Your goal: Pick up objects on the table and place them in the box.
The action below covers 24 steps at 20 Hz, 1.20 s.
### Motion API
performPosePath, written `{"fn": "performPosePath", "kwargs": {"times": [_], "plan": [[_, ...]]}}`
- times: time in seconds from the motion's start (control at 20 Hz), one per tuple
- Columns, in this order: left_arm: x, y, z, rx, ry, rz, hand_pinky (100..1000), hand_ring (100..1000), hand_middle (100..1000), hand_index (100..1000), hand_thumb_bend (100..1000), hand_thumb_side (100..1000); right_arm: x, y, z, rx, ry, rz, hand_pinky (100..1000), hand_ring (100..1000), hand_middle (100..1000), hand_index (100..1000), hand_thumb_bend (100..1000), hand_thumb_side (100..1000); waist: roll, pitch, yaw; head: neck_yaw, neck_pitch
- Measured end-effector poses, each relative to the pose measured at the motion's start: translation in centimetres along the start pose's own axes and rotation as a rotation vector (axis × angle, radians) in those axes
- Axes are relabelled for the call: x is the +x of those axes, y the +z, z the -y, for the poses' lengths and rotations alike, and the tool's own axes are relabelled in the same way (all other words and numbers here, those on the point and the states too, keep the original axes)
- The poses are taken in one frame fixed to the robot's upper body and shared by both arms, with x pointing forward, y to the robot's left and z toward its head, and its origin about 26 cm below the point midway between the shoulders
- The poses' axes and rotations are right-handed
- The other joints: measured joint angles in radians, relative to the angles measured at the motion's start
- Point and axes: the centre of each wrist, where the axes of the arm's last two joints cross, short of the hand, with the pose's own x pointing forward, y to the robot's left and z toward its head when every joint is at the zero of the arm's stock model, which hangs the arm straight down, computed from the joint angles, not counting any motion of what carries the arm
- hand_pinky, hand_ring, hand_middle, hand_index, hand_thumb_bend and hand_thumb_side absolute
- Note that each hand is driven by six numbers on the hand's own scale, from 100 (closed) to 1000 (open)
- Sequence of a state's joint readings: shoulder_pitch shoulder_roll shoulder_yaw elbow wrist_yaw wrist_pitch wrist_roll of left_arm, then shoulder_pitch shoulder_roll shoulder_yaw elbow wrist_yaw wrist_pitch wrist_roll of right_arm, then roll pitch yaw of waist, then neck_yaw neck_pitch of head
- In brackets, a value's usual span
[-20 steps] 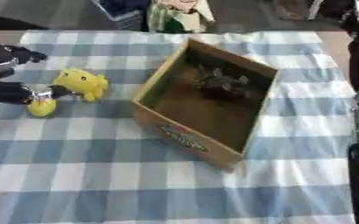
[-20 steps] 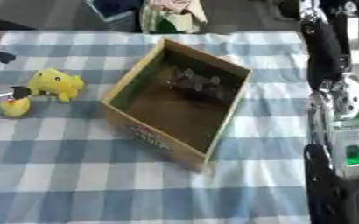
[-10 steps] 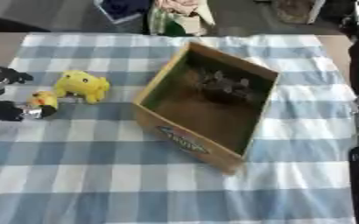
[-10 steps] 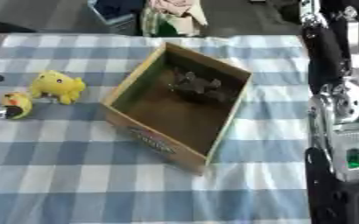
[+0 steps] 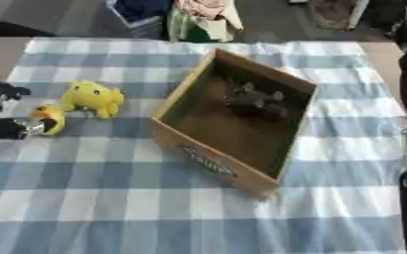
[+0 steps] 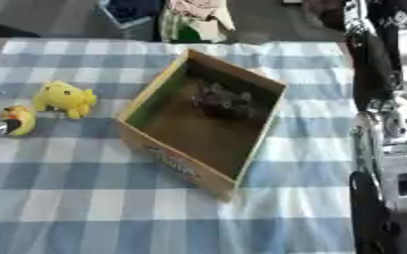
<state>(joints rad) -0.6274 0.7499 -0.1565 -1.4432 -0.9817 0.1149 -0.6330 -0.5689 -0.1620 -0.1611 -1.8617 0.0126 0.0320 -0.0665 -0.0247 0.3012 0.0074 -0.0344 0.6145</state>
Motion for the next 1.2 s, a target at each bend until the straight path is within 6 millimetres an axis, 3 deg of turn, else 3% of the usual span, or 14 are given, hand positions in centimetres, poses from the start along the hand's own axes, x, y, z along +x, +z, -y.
{"fn": "performPosePath", "kwargs": {"times": [0.55, 0.8, 1.05, 1.2], "plan": [[0.2, -0.9, 0.6, 0.012, 0.058, 0.010, 725, 857, 809, 937, 394, 1000, -0.2, -0.1, 0.1, -0.005, -0.002, -0.008, 720, 625, 446, 759, 100, 557, -0.002, 0.019, -0.007, 0.007, -0.009], [0.3, -1.2, 0.7, 0.012, 0.082, 0.031, 703, 829, 767, 863, 375, 933, -0.2, -0.1, 0.2, -0.009, -0.003, -0.011, 721, 624, 443, 757, 100, 568, -0.003, 0.021, -0.008, 0.007, -0.010], [0.4, -1.4, 0.8, 0.005, 0.071, 0.026, 690, 801, 725, 831, 333, 769, -0.2, -0.1, 0.2, -0.011, -0.004, -0.013, 721, 624, 443, 757, 100, 570, -0.002, 0.025, -0.014, 0.009, -0.012], [0.3, -1.5, 1.0, 0.010, 0.044, 0.008, 673, 784, 702, 807, 288, 521, -0.2, -0.2, 0.2, -0.011, -0.006, -0.011, 721, 625, 443, 757, 100, 572, -0.002, 0.025, -0.015, 0.010, -0.014]]}}
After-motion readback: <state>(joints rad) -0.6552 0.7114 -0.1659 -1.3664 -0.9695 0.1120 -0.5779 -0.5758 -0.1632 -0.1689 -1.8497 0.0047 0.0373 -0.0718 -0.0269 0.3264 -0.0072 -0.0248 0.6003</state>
